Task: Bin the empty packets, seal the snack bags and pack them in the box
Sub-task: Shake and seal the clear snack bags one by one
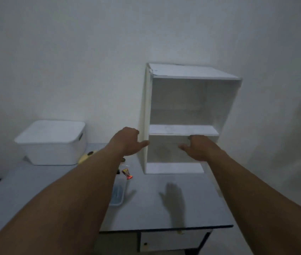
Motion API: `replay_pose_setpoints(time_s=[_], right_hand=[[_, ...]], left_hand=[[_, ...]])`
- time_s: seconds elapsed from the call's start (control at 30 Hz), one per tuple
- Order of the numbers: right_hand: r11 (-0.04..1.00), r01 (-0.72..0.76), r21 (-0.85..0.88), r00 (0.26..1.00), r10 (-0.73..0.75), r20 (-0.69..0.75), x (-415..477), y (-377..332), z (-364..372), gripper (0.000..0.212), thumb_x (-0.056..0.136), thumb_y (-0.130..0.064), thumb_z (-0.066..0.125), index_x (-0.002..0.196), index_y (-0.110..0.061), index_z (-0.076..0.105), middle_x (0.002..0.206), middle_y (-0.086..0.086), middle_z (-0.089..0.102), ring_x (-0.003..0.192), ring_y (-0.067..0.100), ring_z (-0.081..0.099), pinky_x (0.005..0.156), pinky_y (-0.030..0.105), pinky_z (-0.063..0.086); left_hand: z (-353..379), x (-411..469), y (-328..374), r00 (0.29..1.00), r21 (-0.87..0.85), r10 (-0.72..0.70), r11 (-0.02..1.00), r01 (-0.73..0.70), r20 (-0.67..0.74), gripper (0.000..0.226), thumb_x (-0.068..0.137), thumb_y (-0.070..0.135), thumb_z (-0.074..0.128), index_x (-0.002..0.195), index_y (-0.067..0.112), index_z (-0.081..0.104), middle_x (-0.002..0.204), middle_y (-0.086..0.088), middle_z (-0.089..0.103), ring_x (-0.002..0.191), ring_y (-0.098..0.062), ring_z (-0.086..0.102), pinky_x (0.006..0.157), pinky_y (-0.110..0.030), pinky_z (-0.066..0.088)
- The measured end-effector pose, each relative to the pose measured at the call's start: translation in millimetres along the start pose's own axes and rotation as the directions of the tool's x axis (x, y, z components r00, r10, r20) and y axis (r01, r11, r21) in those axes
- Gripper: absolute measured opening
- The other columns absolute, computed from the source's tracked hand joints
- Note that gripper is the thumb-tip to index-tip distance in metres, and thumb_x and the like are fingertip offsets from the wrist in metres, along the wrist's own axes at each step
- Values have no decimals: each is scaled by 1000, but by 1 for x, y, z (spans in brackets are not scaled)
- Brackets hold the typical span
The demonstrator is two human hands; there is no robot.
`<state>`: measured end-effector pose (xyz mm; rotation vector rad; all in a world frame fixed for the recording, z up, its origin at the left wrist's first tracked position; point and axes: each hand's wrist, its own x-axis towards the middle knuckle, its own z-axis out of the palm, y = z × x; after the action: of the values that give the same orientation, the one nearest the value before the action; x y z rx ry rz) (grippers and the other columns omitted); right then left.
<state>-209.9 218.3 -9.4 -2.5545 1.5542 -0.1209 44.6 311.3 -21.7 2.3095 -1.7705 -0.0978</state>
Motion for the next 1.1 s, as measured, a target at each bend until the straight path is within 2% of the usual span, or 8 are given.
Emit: replay_pose_setpoints(time_s=[0.13, 0.23, 0.33, 0.6, 0.8, 1.1], right_hand=[[993, 118, -13, 992, -117, 52, 37, -55, 5, 72, 95, -60, 46, 142, -6, 45, 146, 13, 49, 132, 30, 47, 104, 40, 42], [975, 219, 21, 973, -220, 63, 68, -96, 6, 73, 96, -61, 45, 142, -5, 44, 148, 14, 46, 135, 30, 44, 107, 41, 39], [952, 304, 27, 949, -305, 85, 96, -132, 11, 74, 96, -61, 43, 143, -4, 44, 147, 16, 47, 134, 32, 44, 106, 42, 41], [894, 448, 18, 882, -446, 150, 162, -214, 36, 74, 97, -61, 41, 145, -5, 40, 146, 14, 47, 131, 31, 46, 103, 39, 41], [890, 454, 39, 869, -452, 202, 208, -253, 79, 70, 98, -57, 42, 145, -5, 40, 145, 13, 48, 131, 30, 46, 104, 39, 42], [950, 299, 89, 915, -312, 257, 264, -287, 172, 63, 100, -50, 43, 145, -6, 39, 149, 14, 44, 135, 29, 42, 107, 38, 39]], left_hand=[[-16, -1, -47, 994, 3, -106, 994, 106, -15, 81, 87, 69, 48, 144, 11, 45, 146, -8, 50, 134, -25, 45, 109, -39, 39], [-28, -2, -79, 980, 4, -189, 982, 190, -53, 81, 88, 69, 48, 144, 11, 45, 143, -9, 53, 129, -25, 50, 108, -40, 40], [-37, -2, -104, 965, 24, -249, 967, 252, -81, 82, 87, 70, 47, 144, 11, 45, 144, -10, 51, 133, -25, 46, 108, -40, 40], [-40, -1, -179, 902, -4, -423, 905, 424, -91, 84, 87, 71, 46, 144, 10, 46, 147, -9, 48, 136, -25, 43, 110, -40, 37], [-14, 32, -230, 906, -1, -423, 906, 423, -32, 81, 87, 69, 49, 144, 11, 45, 147, -9, 49, 135, -25, 43, 107, -38, 37], [53, 129, -304, 965, -86, -240, 965, 249, 105, 69, 90, 56, 55, 146, 16, 43, 148, -6, 48, 135, -23, 43, 111, -37, 36]])
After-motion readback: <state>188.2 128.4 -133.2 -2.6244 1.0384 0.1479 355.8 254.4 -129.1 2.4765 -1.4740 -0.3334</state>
